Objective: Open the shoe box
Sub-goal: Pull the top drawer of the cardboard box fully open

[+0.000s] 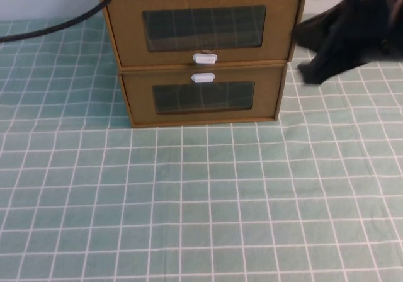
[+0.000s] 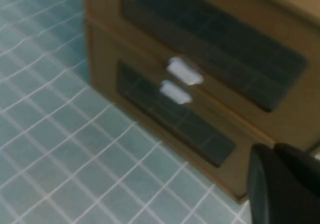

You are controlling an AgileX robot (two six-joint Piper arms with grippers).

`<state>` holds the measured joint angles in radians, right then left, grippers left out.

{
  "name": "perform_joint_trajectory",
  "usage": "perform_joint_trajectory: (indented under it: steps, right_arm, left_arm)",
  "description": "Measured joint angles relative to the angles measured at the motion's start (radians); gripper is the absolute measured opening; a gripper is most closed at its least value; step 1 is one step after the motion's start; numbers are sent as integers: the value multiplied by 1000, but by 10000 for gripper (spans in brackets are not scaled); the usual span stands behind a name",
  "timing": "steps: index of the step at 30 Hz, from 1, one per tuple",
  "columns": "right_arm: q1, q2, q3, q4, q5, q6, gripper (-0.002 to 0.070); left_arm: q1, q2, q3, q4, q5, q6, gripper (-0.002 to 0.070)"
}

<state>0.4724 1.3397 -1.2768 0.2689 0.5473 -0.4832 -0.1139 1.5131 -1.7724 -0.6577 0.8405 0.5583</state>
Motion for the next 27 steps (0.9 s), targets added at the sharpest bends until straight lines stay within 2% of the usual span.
perform_joint_trajectory:
  steps: [5, 10, 15, 17, 20, 25, 27]
  right_arm:
    - [93, 51, -40, -7, 117, -113, -14]
    - [159, 106, -40, -63, 164, -129, -13]
    - [233, 175, -40, -242, 141, -112, -13]
    - [279, 199, -40, -390, 124, -48, -14]
    - [357, 225, -40, -688, 122, 135, -14]
    - [484, 267, -40, -1266, 134, 575, -13]
    - [525, 290, -40, -1462, 155, 702, -13]
  left_arm:
    - [0, 163, -184, -33, 101, 52, -5]
    - [1, 288, -290, -149, 149, 220, -5]
    - [1, 394, -336, -170, 225, 272, -5]
    - [1, 427, -337, -170, 240, 278, -5]
    - [1, 468, -345, -172, 258, 278, -5]
    - [1, 498, -370, -235, 264, 287, -5]
    - [1, 504, -385, -245, 269, 291, -5]
